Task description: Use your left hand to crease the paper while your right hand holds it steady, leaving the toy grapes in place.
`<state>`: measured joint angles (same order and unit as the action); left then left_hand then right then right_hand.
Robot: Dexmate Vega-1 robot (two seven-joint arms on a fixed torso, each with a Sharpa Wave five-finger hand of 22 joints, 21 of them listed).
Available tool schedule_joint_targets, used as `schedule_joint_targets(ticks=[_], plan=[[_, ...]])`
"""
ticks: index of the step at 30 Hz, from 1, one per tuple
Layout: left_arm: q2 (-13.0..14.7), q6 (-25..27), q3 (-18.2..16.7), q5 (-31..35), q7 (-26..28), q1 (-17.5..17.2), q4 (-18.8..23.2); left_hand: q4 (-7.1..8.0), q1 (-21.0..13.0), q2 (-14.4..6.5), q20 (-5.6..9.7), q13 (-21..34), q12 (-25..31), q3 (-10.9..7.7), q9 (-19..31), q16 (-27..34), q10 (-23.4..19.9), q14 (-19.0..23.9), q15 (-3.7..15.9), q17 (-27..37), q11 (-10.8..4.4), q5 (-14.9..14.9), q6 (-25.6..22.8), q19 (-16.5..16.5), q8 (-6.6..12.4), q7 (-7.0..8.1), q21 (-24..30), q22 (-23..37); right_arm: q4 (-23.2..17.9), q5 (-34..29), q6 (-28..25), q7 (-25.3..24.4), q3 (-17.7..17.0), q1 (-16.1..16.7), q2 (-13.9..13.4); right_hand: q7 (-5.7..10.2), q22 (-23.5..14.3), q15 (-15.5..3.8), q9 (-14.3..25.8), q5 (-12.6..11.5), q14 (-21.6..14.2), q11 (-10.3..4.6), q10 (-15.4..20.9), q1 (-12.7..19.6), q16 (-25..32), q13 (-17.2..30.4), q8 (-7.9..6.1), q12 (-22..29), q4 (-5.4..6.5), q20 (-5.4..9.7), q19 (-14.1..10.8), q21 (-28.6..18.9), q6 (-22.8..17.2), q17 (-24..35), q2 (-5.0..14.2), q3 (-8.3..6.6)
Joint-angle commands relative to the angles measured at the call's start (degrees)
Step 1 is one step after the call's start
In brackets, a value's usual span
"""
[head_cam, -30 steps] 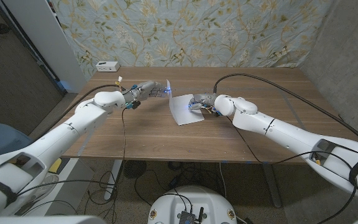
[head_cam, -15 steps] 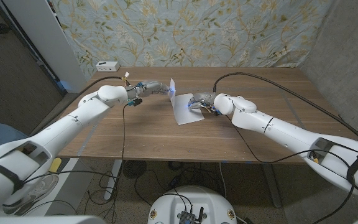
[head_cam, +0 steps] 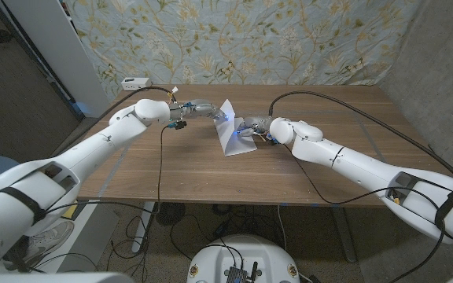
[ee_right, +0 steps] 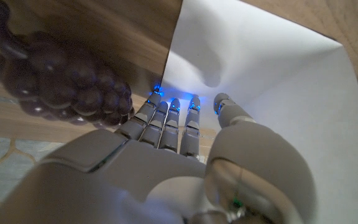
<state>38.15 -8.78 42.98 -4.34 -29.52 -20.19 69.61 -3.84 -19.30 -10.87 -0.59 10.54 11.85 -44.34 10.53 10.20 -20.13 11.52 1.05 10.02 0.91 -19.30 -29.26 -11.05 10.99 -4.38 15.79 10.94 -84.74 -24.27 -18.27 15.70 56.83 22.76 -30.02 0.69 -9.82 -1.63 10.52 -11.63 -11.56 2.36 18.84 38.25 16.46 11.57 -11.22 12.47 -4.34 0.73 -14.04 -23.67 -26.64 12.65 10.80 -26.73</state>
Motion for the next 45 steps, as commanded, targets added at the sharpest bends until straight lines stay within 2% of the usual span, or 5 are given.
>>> schedule_joint_targets(ticks=[1,5,15,39,45], plan=[[-1.05,2.23,3.40,6.26,-1.51,3.73,-1.20,0.52,0.65,0.40,-0.19,0.14,-0.21,0.50,0.16,0.34,0.26,-0.27,0.01,0.27,0.11,-0.10,0.46,-0.02,-0.19,-0.17,-0.23,0.18,-2.93,0.78,0.36,-3.36,-2.29,1.54,-1.58,0.05,-0.25,-0.19,0.32,-0.05,-0.76,0.17,0.67,0.39,0.30,0.20,0.10,-0.17,0.18,-0.09,-0.75,0.06,-0.60,0.28,0.15,-0.09],[-1.56,2.42,3.68,6.38,-1.97,4.07,-2.06,1.06,1.00,0.47,-0.42,0.15,-0.37,0.60,0.17,0.24,0.65,-0.51,-0.36,0.26,0.58,-0.16,1.04,0.03,-0.42,-0.24,-0.26,0.19,-5.29,0.99,0.16,-4.66,-3.68,2.53,-2.74,0.09,-0.25,-0.18,0.32,-0.07,-1.09,0.17,0.63,0.46,0.43,0.20,0.18,-0.20,0.17,-0.14,-1.14,-0.02,-0.43,0.28,0.15,-0.10],[-2.49,3.16,4.55,7.00,-2.83,4.87,-3.23,1.53,1.22,0.48,-0.86,0.17,-0.74,0.72,0.18,-0.02,1.78,-1.25,-0.46,0.06,0.42,-0.29,2.95,0.24,-0.96,0.28,-0.38,0.21,-9.73,1.18,-0.45,-6.91,-6.25,4.63,-4.69,0.28,-0.27,-0.06,0.33,-0.06,-2.01,0.21,0.54,0.53,0.82,0.20,0.40,-0.28,0.26,-0.39,-2.86,-0.47,0.15,0.32,0.15,-0.03],[-2.94,3.54,7.80,12.05,-4.22,7.05,-2.84,1.98,1.20,0.36,-2.11,0.20,-0.49,0.95,0.19,0.08,1.92,-1.54,-0.45,-0.17,0.33,-0.40,3.70,0.88,-0.59,0.39,-0.70,0.25,-19.16,-0.44,-5.50,-15.58,-12.38,11.94,-8.83,0.30,-0.26,-0.22,0.33,-0.06,-2.24,-0.22,0.95,0.76,0.89,0.20,0.34,-0.21,0.09,-0.83,-2.57,0.07,0.19,0.31,-0.09,0.17],[-2.70,2.83,9.06,14.98,-4.26,7.50,-1.77,1.94,0.94,0.21,-2.11,0.20,-0.17,0.77,0.19,0.23,1.17,-0.96,-0.06,-0.29,0.20,-0.52,2.38,0.96,-0.08,0.45,-0.75,0.26,-20.03,-0.21,-5.00,-15.27,-12.64,12.44,-9.42,0.41,-0.26,-0.39,0.33,-0.09,-2.47,-0.37,1.21,0.91,0.99,0.20,0.20,-0.14,0.04,-0.72,-2.59,0.19,-0.16,0.31,0.06,0.12]])
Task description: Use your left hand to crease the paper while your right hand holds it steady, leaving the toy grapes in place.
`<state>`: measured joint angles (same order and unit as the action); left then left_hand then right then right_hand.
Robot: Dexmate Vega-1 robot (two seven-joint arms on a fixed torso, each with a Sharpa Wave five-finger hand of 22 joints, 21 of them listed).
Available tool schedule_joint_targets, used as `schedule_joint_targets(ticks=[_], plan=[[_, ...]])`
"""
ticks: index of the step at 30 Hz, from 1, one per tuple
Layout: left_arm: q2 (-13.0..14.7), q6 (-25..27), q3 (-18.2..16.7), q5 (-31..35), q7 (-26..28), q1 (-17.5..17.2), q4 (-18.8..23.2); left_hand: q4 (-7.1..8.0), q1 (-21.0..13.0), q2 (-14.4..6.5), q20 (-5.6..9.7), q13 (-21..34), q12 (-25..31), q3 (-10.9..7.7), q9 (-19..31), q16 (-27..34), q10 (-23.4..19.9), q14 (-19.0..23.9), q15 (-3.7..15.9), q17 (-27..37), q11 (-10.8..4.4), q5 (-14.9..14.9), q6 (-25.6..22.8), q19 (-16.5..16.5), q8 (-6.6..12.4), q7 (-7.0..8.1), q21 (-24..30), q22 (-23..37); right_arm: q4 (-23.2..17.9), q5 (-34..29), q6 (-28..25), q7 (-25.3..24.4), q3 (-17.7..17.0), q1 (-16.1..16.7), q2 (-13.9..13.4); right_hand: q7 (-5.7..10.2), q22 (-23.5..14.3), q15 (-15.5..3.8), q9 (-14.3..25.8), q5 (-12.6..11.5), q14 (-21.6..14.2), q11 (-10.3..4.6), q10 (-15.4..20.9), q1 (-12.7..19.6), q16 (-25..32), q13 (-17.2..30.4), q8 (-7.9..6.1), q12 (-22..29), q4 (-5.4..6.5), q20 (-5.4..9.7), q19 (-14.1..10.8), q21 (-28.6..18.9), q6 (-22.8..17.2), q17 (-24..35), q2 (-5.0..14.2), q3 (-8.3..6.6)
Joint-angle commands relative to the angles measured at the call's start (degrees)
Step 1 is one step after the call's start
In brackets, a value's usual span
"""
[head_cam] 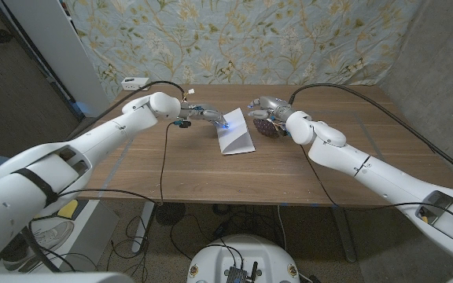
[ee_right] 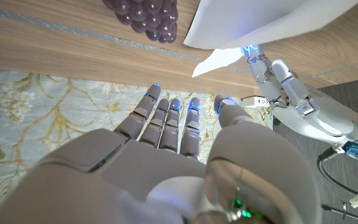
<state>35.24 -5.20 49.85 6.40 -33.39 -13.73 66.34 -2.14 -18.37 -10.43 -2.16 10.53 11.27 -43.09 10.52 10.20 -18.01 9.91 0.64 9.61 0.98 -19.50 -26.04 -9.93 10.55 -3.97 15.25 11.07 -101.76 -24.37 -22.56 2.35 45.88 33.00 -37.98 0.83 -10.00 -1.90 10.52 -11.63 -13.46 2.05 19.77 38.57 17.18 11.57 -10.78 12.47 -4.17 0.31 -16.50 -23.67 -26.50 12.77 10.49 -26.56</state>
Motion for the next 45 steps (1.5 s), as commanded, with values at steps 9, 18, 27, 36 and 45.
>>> schedule_joint_targets(ticks=[9,18,27,36,45], plan=[[0.42,-2.85,4.28,9.05,-1.76,2.14,3.22,0.07,-0.36,-0.18,-0.38,0.22,0.90,-0.74,0.20,0.43,-2.38,1.80,0.79,0.00,-0.34,-0.49,-2.48,0.01,0.81,0.19,-0.31,0.15,-1.51,0.04,0.97,0.86,-0.39,0.64,-1.01,0.32,-0.09,-0.24,0.33,-0.11,-0.63,0.04,0.33,0.68,0.32,0.19,-0.23,-0.17,-0.07,-0.29,-0.16,0.36,-0.33,0.24,0.46,-0.05],[2.24,-4.07,3.74,11.14,-2.52,1.03,7.37,-0.30,-0.87,-0.08,-0.19,0.21,1.47,-1.02,0.19,0.58,-4.55,3.45,1.47,-0.06,-0.72,-0.71,-5.18,-0.20,1.36,-0.12,-0.28,0.15,1.01,-0.03,3.26,4.03,1.52,-1.50,0.15,0.54,-0.10,-0.27,0.34,-0.13,-0.63,-0.15,0.37,0.72,0.36,0.19,-0.20,-0.19,0.08,-0.13,-0.11,0.51,-0.28,0.32,0.69,-0.11],[4.07,-4.01,3.17,13.66,-3.89,-0.02,11.34,-0.72,-1.21,0.20,-0.40,0.20,1.95,-1.26,0.18,0.60,-6.77,5.01,1.81,-0.14,-1.12,-0.95,-7.29,-0.47,1.59,-0.19,-0.23,0.14,4.76,-0.23,4.69,8.02,3.62,-4.51,1.80,0.50,-0.11,-0.05,0.35,-0.13,-0.70,0.12,0.41,0.46,0.49,0.20,-0.22,-0.21,0.58,-0.22,-0.15,0.66,-0.36,0.50,0.75,-0.09],[4.92,-3.16,2.21,14.46,-5.08,-1.11,13.30,-1.01,-1.24,0.46,-0.66,0.24,2.49,-1.47,0.24,0.60,-9.58,7.13,1.81,-0.17,-0.26,-1.28,-10.41,-1.18,1.98,-0.82,-0.03,0.12,8.28,-0.17,4.33,11.49,5.43,-7.00,3.44,0.51,-0.14,-0.21,0.36,-0.37,-1.17,0.13,1.21,0.54,0.85,0.21,-0.38,0.04,1.56,-0.10,-0.29,0.82,-0.90,0.87,1.71,-1.02],[5.30,-2.07,1.49,14.82,-5.42,-2.15,14.49,-1.17,-1.26,0.57,-0.96,0.26,2.43,-1.56,0.26,0.51,-9.81,7.50,1.76,-0.20,-0.27,-1.37,-10.51,-1.34,1.80,-0.78,0.01,0.11,11.49,-0.47,4.45,13.80,7.40,-9.32,4.87,0.44,-0.15,-0.13,0.35,-0.56,-1.20,0.14,1.29,0.86,0.97,0.21,-0.32,0.01,2.01,-0.09,-0.42,0.92,-0.91,1.08,1.70,-1.80]])
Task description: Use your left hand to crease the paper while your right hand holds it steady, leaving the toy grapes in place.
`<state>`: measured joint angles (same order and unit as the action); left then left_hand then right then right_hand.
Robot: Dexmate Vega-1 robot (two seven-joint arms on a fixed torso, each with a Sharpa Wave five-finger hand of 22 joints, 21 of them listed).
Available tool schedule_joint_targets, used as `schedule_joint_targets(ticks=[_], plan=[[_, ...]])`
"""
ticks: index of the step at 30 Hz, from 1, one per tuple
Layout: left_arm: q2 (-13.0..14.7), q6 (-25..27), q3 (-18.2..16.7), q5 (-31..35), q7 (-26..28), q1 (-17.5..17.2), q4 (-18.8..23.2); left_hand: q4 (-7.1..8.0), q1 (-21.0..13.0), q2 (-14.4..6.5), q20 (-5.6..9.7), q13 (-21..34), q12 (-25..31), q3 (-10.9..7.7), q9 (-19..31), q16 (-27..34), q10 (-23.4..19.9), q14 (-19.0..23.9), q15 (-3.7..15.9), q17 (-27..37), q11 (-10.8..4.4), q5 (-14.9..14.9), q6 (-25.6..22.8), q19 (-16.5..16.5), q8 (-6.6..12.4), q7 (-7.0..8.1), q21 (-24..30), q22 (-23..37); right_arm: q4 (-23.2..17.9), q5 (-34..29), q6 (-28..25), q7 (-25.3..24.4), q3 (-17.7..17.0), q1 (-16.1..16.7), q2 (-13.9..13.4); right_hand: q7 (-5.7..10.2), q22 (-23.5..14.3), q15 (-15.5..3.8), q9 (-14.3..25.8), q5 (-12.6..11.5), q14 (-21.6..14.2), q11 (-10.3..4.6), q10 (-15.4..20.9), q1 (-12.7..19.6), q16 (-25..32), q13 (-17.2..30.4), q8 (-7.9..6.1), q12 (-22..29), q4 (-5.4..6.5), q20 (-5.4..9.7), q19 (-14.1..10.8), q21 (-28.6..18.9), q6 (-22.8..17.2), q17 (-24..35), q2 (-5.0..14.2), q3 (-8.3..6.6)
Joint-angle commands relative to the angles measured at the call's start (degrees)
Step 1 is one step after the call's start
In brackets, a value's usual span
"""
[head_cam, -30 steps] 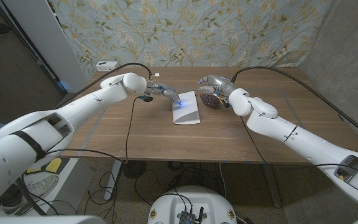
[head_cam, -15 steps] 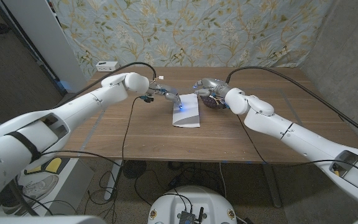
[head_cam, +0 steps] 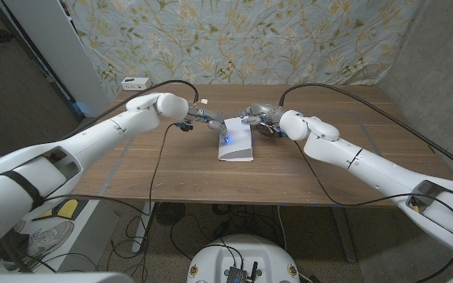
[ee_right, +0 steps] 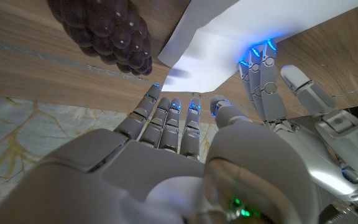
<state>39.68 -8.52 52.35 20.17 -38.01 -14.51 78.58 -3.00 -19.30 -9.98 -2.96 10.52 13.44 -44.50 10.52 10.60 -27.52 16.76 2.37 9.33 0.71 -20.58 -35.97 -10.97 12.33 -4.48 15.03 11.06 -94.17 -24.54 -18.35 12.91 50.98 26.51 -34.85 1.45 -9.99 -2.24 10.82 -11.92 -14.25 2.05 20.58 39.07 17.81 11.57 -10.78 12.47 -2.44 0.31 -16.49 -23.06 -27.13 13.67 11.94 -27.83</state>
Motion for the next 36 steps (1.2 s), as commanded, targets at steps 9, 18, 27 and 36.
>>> schedule_joint_targets(ticks=[9,18,27,36], plan=[[1.26,2.18,-1.56,1.04,-1.00,-2.12,2.98,-0.42,-0.32,0.18,-0.18,0.28,0.08,-0.21,0.29,-0.08,-0.26,0.68,-0.03,0.08,0.09,-0.37,-0.51,-0.34,-0.24,-0.23,0.22,0.12,7.42,-0.51,0.92,5.47,4.35,-5.11,3.35,0.10,-0.19,-0.38,0.07,-0.53,-0.81,-0.47,1.19,0.84,0.66,0.22,-0.33,0.20,1.07,-0.01,-0.40,0.50,-0.51,0.50,0.42,-1.82],[2.11,2.26,-2.49,1.55,0.84,-3.10,4.26,-0.18,0.17,0.53,-0.56,0.31,-0.36,0.29,0.34,-0.27,0.26,0.32,-0.30,0.27,0.23,-0.26,0.22,-0.19,-0.81,-0.21,0.12,0.13,9.23,-0.83,0.59,7.21,5.80,-6.46,4.20,0.14,-0.21,-0.35,0.07,-0.54,-1.00,-0.20,1.75,0.89,0.90,0.23,-0.31,0.33,1.58,-0.11,-0.55,0.58,-0.61,0.74,0.12,-2.19],[4.95,1.70,-5.46,2.59,6.55,-6.30,8.27,-2.02,1.47,2.75,-3.06,0.41,-2.55,4.59,0.38,-0.45,5.74,-1.63,-1.28,0.43,-0.20,3.11,8.12,0.75,-2.64,1.98,-0.47,0.18,10.08,-1.20,0.28,7.90,6.81,-7.07,4.74,0.03,-0.22,-0.22,0.08,-0.46,-0.98,-0.11,1.73,0.82,0.99,0.23,-0.26,0.26,1.82,-0.20,-0.65,0.64,-0.56,0.86,-0.20,-2.19],[7.84,1.12,-7.63,5.72,10.50,-9.14,12.80,-4.49,2.27,6.43,-3.45,0.47,-2.61,8.21,0.14,-0.37,8.41,-2.70,-1.02,0.54,-1.63,7.59,15.15,0.74,-2.68,6.26,-0.75,0.20,10.24,-1.32,-0.03,7.84,7.14,-7.25,5.02,-0.05,-0.22,-0.14,0.08,-0.40,-0.91,-0.01,1.69,0.86,1.02,0.23,-0.24,0.19,1.86,-0.29,-0.71,0.70,-0.55,0.91,-0.36,-2.19]])
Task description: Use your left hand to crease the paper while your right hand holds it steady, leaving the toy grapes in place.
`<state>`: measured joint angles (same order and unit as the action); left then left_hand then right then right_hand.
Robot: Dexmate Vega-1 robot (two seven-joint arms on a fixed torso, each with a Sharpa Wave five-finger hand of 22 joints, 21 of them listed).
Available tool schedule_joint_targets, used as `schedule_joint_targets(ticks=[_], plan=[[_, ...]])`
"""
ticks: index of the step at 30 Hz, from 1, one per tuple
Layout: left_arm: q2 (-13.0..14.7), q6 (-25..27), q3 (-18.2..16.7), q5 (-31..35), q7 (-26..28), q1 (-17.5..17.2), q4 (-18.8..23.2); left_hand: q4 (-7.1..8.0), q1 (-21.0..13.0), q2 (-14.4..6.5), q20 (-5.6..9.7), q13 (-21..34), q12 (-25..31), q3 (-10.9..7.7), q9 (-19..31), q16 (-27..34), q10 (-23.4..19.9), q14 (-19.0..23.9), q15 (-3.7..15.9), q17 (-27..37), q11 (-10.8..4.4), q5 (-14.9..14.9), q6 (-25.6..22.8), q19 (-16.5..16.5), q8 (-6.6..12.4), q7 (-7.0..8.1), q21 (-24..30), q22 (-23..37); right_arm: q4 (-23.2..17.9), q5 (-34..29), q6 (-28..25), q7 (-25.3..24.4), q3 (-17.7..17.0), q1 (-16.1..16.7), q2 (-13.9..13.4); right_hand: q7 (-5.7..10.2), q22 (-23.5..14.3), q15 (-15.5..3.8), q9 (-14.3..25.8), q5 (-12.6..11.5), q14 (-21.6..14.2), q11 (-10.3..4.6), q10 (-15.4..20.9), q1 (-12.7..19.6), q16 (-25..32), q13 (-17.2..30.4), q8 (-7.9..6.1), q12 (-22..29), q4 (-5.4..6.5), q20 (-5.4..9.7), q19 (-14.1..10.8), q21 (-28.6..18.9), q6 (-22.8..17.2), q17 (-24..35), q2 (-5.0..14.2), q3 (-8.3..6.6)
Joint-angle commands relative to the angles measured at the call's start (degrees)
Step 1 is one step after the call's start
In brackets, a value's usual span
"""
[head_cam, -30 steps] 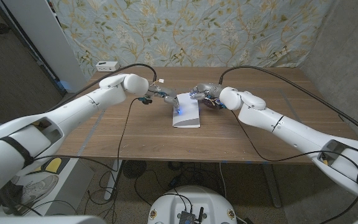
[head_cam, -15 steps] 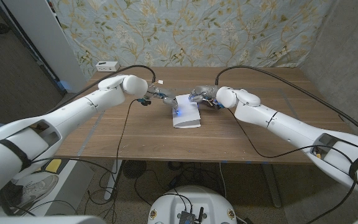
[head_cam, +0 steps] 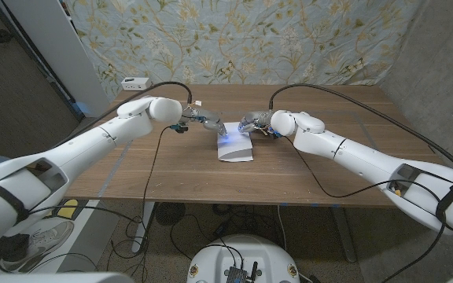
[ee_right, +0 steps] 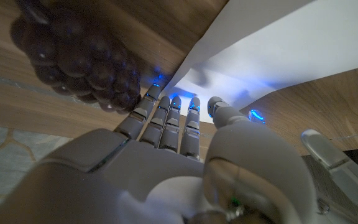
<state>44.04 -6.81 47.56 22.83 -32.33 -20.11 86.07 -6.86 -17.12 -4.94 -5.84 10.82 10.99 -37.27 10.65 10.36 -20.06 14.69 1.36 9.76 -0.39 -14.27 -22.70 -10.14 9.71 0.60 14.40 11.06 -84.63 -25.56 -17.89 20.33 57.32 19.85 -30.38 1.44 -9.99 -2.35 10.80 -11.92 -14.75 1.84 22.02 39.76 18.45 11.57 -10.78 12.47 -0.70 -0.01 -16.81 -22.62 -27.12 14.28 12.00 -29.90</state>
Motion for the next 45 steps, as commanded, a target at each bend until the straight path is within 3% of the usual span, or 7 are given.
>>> schedule_joint_targets(ticks=[1,9,20,26,31,36,45], plan=[[3.78,-0.65,-3.05,3.41,5.09,-3.87,5.81,-1.01,0.38,2.42,-0.45,0.18,-0.15,1.78,-0.05,-0.05,1.49,-0.73,0.22,0.16,-0.99,2.25,3.11,-0.17,-0.03,2.09,-0.16,0.19,0.68,-0.31,-0.52,0.38,0.81,-0.59,0.56,-0.04,-0.22,0.00,0.09,-0.40,-0.43,0.19,0.25,0.18,0.38,0.24,-0.23,0.19,0.12,0.01,-0.41,0.27,-0.56,0.30,-0.44,-0.12],[6.51,-0.85,-4.31,7.71,5.91,-6.16,10.42,-2.20,0.19,5.24,-0.51,0.19,-0.37,3.82,-0.20,-0.25,4.68,-2.76,0.91,0.23,-2.68,4.24,9.76,0.34,-0.23,5.10,-0.68,0.16,0.48,-0.39,-1.25,0.50,0.98,-0.60,0.67,-0.05,-0.22,0.08,0.10,-0.34,-0.42,0.53,0.19,0.22,0.40,0.24,-0.17,0.13,0.08,-0.08,-0.49,0.31,-0.44,0.31,-0.60,-0.06],[9.66,-0.80,-5.91,17.76,7.21,-9.21,17.53,-3.29,-1.36,9.05,-0.42,0.26,-0.38,5.36,-0.24,-0.28,7.73,-5.14,1.81,0.35,-3.87,3.87,13.31,1.24,0.32,7.57,-1.27,0.15,0.33,-0.19,-1.96,0.30,0.99,-0.45,0.65,-0.09,-0.23,0.10,0.10,-0.24,-0.39,0.14,0.15,0.23,0.46,0.24,-0.14,0.05,0.12,-0.04,-0.50,0.45,-0.36,0.35,-0.64,0.02],[10.70,-1.15,-6.66,23.17,7.79,-10.73,20.48,-3.54,-2.45,10.17,-0.47,0.29,-0.33,5.67,-0.23,-0.22,8.50,-5.61,2.05,0.38,-3.74,3.58,14.32,1.37,0.43,8.08,-1.37,0.16,-0.08,-0.09,-2.50,0.17,0.96,-0.19,0.46,-0.07,-0.23,0.13,0.10,-0.18,-0.37,0.51,0.12,0.21,0.49,0.24,-0.14,0.00,0.16,-0.01,-0.54,0.51,-0.35,0.38,-0.69,0.09],[11.41,-1.42,-7.07,28.08,8.26,-12.23,22.69,-3.71,-4.11,11.43,-0.30,0.33,-0.33,6.01,-0.21,-0.16,9.67,-6.22,2.13,0.43,-4.77,3.09,15.17,1.35,0.67,8.35,-1.42,0.17,-0.60,-0.22,-3.24,0.37,1.12,0.03,0.20,-0.11,-0.24,0.12,0.10,-0.15,-0.35,0.33,0.20,0.23,0.50,0.24,-0.13,0.01,0.15,-0.05,-0.58,0.56,-0.33,0.38,-0.70,0.12],[11.25,-2.24,-7.26,31.09,7.68,-12.83,23.41,-3.71,-6.27,12.87,-0.05,0.39,-0.39,6.52,-0.18,-0.31,11.46,-7.65,1.95,0.48,-5.03,2.42,16.46,1.71,0.77,8.72,-1.61,0.19,-0.60,-0.40,-3.79,0.68,1.44,0.00,0.29,-0.11,-0.24,0.11,0.11,-0.12,-0.37,0.28,0.12,0.24,0.53,0.25,-0.11,-0.04,0.15,-0.01,-0.55,0.62,-0.27,0.39,-0.69,0.15],[11.64,-3.97,-7.18,38.63,9.58,-14.26,24.75,-3.59,-8.85,13.51,-0.14,0.43,-0.37,6.81,-0.15,-0.32,13.17,-9.04,1.76,0.51,-5.21,1.73,17.57,2.24,0.91,8.89,-1.82,0.22,-0.92,-0.60,-4.41,0.64,1.66,0.06,0.22,-0.11,-0.24,0.13,0.11,-0.08,-0.30,0.29,0.08,0.25,0.53,0.25,-0.10,-0.08,0.16,0.02,-0.59,0.70,-0.25,0.41,-0.70,0.21]])
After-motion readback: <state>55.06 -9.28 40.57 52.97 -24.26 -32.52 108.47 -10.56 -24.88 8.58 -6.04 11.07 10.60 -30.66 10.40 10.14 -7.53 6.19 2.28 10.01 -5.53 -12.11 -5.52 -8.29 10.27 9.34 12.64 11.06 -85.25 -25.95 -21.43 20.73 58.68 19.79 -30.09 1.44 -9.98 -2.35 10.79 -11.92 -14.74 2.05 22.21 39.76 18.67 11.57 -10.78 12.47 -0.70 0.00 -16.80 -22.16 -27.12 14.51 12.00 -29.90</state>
